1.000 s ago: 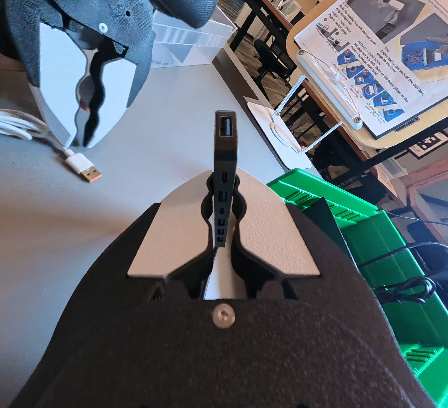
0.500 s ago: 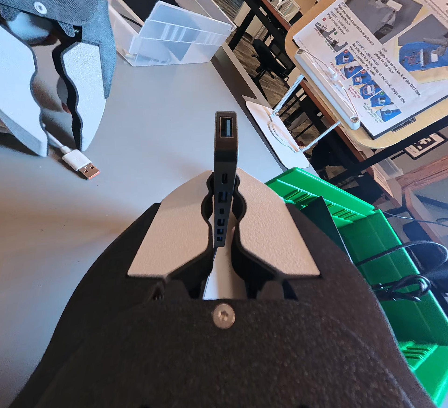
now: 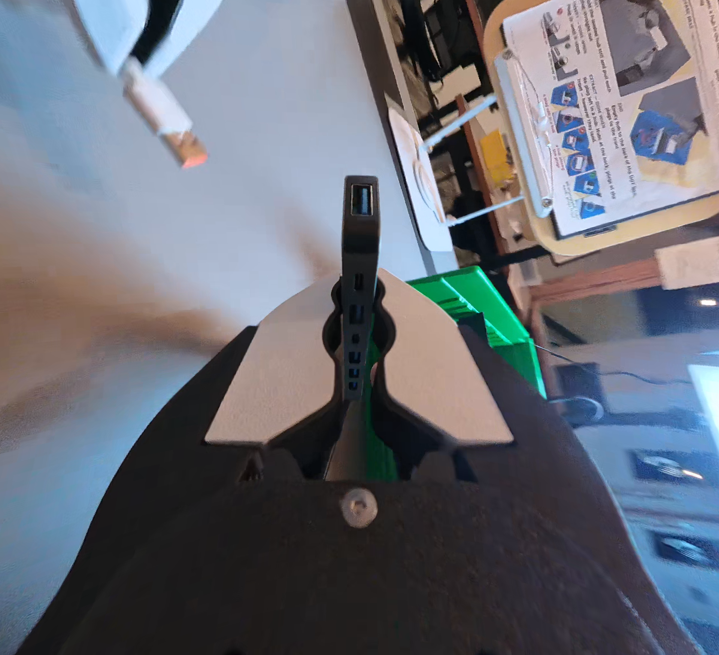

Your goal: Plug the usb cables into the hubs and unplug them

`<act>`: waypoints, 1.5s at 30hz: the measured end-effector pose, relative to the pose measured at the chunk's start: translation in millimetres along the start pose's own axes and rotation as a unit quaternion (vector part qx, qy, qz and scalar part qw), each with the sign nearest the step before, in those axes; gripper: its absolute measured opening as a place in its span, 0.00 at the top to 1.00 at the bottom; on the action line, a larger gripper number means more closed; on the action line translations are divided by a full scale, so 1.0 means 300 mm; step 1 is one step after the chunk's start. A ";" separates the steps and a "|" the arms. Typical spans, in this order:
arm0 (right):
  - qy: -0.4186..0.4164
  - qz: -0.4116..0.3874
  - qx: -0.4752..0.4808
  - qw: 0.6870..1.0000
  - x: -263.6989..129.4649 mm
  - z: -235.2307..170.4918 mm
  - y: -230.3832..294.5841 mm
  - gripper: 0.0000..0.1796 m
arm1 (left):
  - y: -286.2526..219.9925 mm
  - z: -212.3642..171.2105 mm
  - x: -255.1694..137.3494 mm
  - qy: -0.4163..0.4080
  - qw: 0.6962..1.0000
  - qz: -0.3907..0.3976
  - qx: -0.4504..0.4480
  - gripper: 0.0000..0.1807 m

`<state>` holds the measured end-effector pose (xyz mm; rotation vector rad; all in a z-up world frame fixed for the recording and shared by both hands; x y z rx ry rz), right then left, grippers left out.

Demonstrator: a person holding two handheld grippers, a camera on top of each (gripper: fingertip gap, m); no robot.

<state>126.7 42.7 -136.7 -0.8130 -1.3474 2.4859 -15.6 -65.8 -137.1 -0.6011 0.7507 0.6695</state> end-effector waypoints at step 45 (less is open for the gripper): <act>0.130 -0.094 -0.211 0.964 0.150 0.039 0.128 0.94 | 0.064 0.004 0.028 -0.033 0.986 -0.075 -0.145 0.97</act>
Point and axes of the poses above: each gripper's, where its closed fingertips meet, x out along the fingers, z out of its top, y = z × x across the jaws, the point moved 8 cm from there along -x, back along the fingers, and after that the axes turned 7 degrees about y, right-handed, at the moved point
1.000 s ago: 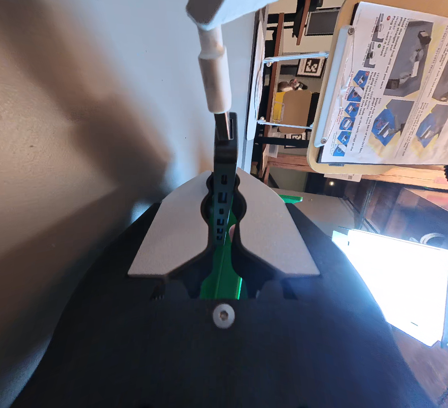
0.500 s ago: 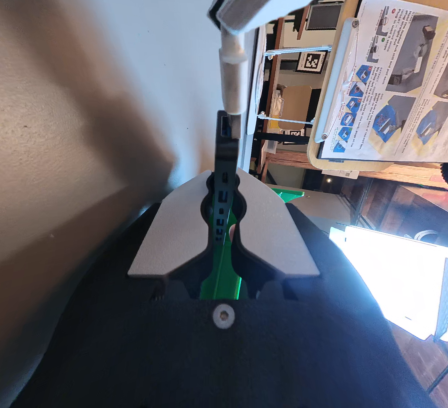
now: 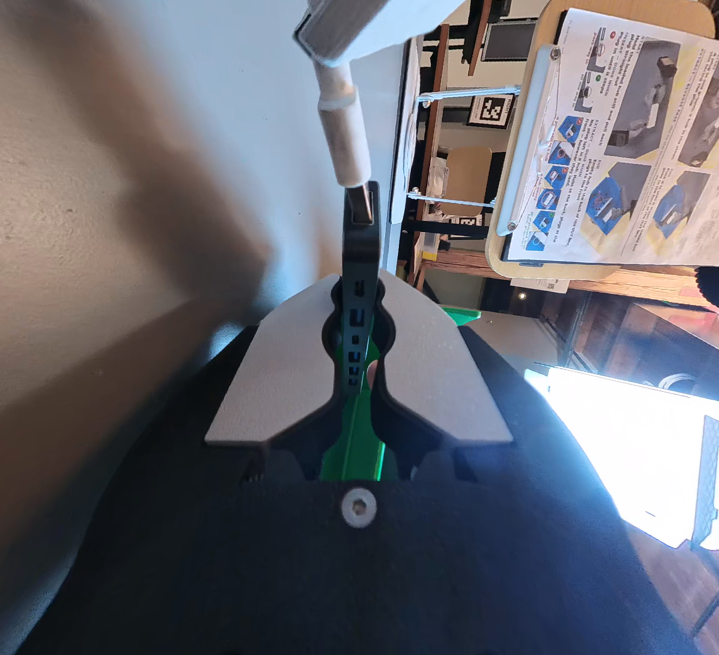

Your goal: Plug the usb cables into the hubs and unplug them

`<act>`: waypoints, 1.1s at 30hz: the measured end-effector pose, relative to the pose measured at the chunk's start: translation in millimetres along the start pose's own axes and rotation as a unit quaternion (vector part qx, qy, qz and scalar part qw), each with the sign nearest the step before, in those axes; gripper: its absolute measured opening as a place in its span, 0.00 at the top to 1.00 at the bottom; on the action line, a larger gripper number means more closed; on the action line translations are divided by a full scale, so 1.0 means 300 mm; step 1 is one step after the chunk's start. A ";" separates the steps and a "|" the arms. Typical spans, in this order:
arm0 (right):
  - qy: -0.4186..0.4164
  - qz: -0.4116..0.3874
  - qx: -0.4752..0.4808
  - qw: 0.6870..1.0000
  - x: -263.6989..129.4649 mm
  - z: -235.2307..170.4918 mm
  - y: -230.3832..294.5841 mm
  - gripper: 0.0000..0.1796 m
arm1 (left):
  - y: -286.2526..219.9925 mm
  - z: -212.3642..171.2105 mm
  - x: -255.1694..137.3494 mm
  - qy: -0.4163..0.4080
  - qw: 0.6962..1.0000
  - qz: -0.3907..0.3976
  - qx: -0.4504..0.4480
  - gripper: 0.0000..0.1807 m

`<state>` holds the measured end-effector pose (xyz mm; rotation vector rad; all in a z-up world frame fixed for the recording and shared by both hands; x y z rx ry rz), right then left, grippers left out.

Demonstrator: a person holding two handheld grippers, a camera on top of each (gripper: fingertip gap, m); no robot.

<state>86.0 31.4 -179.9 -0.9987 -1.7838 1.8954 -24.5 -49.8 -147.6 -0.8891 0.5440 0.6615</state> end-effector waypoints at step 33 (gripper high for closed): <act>0.102 0.037 0.013 0.994 0.016 -0.012 0.008 0.94 | -0.023 0.028 0.059 -0.115 0.978 -0.053 -0.164 0.97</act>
Point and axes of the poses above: each gripper's, where its closed fingertips meet, x out along the fingers, z out of its top, y = z × x across the jaws, the point moved 8 cm from there along -x, back along the fingers, and after that the axes turned 7 degrees about y, right-handed, at the moved point
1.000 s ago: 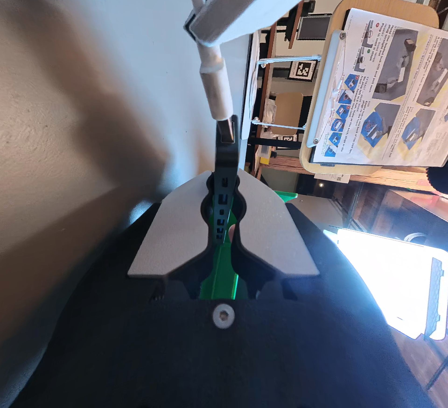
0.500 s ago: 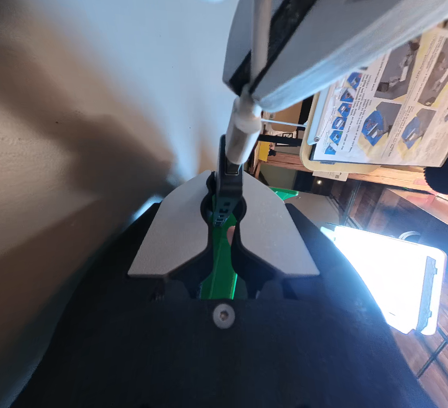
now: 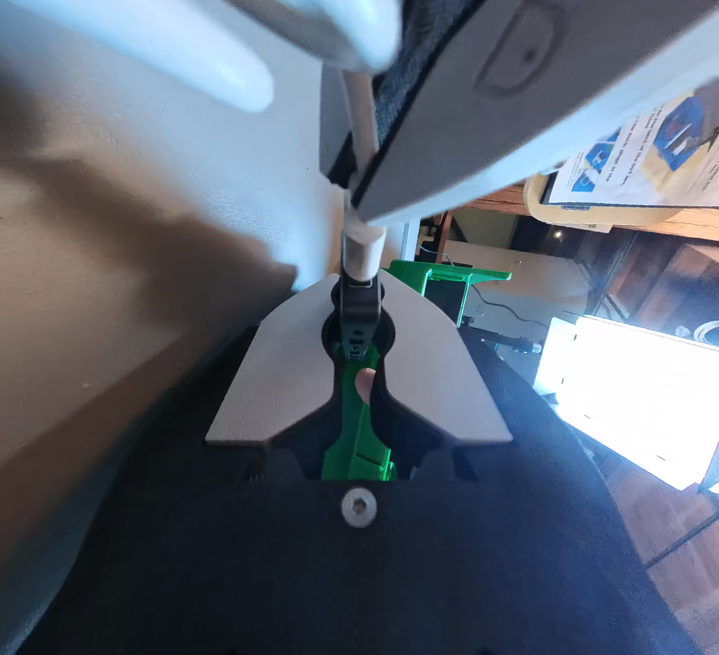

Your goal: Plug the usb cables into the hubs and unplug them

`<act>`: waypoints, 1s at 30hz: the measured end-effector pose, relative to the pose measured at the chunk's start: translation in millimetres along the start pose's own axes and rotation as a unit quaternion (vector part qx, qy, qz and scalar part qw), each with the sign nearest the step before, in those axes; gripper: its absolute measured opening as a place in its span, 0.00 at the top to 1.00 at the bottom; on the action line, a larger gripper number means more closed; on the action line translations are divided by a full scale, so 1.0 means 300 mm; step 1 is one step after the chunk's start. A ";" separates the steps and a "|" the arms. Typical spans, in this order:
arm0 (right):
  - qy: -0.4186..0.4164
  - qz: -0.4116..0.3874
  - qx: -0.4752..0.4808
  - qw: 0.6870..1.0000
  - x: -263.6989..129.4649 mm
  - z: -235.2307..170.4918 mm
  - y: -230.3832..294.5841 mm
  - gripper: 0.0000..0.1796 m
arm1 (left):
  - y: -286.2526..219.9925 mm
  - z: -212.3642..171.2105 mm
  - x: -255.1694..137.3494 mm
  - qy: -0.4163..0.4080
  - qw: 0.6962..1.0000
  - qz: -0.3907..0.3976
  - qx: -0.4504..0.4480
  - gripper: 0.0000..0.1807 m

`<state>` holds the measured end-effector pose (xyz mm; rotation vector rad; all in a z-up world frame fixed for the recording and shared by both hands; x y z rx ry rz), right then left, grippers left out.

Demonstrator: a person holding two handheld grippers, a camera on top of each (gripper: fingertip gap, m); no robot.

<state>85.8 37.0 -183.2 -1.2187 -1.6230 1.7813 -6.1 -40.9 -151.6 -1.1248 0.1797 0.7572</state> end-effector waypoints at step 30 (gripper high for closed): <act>-0.222 -0.034 0.101 0.969 -0.129 -0.025 -0.086 0.94 | -0.144 -0.052 -0.144 -0.144 0.813 0.125 0.550 0.82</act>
Point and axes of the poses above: each gripper's, where its closed fingertips meet, x out along the fingers, z out of its top, y = z × x across the jaws, the point moved 8 cm from there along -x, back along the fingers, and after that the axes turned 7 degrees about y, right-handed, at the moved point
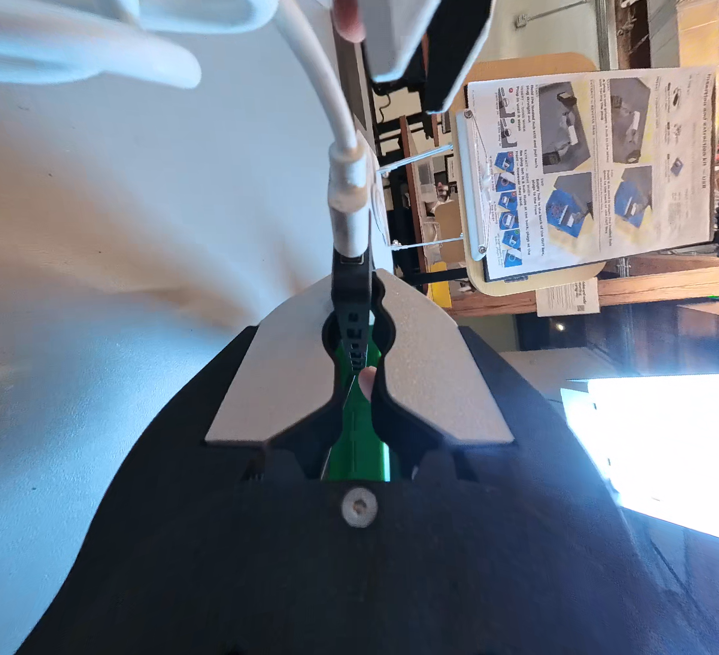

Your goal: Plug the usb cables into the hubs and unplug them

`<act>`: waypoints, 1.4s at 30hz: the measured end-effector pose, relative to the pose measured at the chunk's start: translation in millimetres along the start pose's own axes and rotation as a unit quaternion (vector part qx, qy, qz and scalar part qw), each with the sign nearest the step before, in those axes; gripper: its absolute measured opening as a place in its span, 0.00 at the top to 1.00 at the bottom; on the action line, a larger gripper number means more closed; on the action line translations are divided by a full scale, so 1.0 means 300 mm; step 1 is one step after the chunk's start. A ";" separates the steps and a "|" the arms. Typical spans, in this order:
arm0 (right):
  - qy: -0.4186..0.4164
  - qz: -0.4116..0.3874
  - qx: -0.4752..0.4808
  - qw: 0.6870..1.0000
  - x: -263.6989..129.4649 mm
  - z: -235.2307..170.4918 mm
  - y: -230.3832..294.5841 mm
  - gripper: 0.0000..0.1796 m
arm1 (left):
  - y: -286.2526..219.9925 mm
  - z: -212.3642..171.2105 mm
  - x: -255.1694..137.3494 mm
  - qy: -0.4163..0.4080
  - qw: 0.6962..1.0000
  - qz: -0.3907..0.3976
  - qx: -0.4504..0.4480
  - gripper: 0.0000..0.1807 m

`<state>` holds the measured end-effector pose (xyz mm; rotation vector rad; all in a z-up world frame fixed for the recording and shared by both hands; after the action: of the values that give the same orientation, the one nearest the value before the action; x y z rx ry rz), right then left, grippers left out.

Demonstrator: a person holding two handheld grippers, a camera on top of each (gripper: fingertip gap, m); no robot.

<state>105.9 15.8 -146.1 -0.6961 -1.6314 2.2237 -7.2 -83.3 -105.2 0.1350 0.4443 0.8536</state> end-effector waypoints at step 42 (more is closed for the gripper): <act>-0.210 0.259 0.195 0.922 -0.104 0.130 -0.038 0.94 | -0.171 0.181 0.010 -0.051 0.974 0.045 0.215 0.81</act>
<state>110.6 -27.7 -119.4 -0.6164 -1.1755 3.1462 53.6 -111.3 -72.0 0.5997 0.5236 0.8241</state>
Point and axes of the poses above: each gripper's, where its closed fingertips meet, x out along the fingers, z out of its top, y = z × x across the jaws, the point moved 8 cm from there along -x, back along the fingers, and after that the axes turned 7 degrees about y, right-handed, at the moved point
